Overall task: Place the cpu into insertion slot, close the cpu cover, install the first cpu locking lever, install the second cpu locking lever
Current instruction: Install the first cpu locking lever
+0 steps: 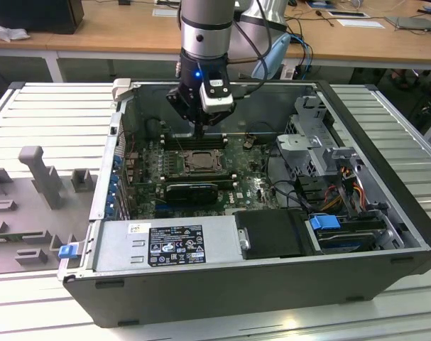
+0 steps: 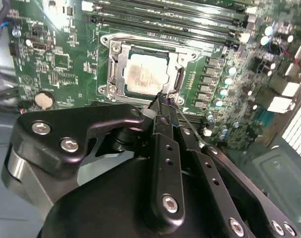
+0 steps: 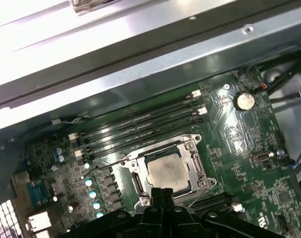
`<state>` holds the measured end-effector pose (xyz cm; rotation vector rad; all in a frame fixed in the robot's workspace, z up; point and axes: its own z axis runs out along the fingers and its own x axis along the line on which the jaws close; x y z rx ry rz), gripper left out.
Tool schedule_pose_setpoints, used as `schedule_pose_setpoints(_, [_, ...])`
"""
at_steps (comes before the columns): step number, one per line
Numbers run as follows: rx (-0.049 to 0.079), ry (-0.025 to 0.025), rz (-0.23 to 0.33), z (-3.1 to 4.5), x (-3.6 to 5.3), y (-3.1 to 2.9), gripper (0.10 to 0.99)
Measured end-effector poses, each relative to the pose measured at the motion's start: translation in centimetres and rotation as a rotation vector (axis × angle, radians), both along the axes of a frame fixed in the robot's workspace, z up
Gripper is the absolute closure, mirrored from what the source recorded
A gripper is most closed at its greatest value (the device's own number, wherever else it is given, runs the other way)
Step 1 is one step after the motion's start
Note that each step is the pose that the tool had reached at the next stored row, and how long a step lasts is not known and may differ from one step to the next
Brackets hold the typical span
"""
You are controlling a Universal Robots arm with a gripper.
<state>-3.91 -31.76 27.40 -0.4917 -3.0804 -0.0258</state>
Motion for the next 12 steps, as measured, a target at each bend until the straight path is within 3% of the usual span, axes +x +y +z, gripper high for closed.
schedule_pose_setpoints(12, [0.0,0.0001,0.133,0.0,0.0,0.0,0.98])
